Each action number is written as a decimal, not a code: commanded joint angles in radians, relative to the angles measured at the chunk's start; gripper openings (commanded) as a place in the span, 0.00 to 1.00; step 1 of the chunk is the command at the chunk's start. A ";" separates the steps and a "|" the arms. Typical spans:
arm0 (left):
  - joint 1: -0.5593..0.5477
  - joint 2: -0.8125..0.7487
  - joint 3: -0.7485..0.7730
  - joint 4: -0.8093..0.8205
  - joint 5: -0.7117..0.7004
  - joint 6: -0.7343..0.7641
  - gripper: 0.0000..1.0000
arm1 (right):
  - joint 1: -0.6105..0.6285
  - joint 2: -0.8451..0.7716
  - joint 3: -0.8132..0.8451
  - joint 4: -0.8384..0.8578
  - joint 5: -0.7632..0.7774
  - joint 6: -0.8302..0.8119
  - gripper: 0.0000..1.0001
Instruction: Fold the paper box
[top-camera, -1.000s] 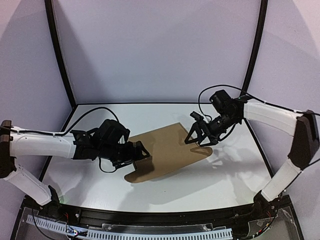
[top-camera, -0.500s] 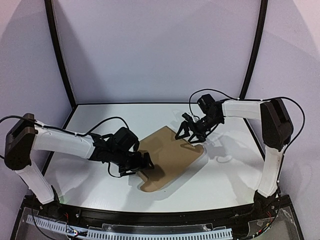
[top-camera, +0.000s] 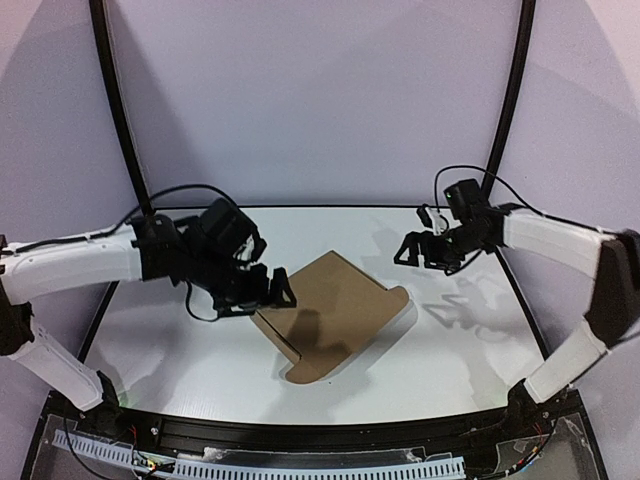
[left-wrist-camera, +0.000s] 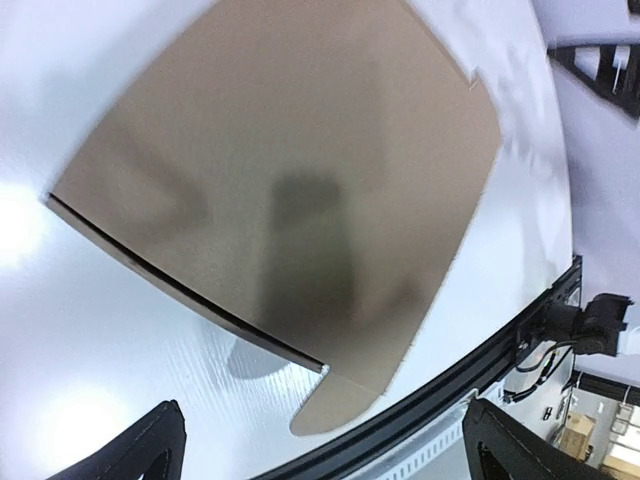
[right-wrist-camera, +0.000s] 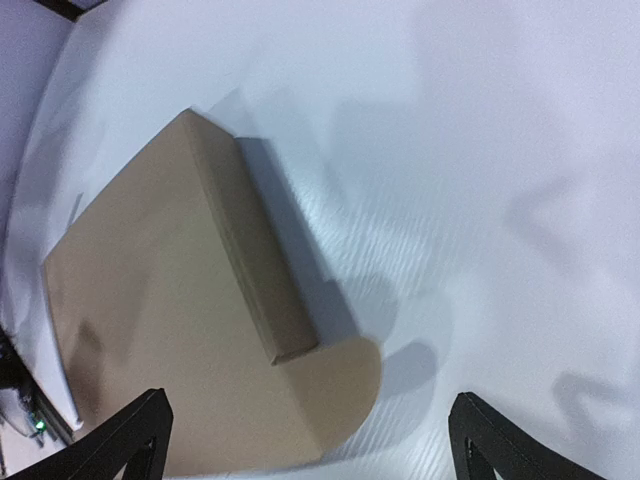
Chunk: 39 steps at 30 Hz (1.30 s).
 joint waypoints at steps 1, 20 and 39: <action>0.069 0.021 0.114 -0.246 -0.113 0.065 0.99 | 0.009 -0.151 -0.192 0.090 -0.099 0.072 0.98; 0.266 0.462 0.273 0.029 0.142 0.316 0.78 | 0.170 0.011 -0.456 0.657 -0.309 0.373 0.78; 0.265 0.411 0.033 0.449 0.353 0.150 0.63 | 0.185 -0.150 -0.206 0.360 -0.269 0.267 0.59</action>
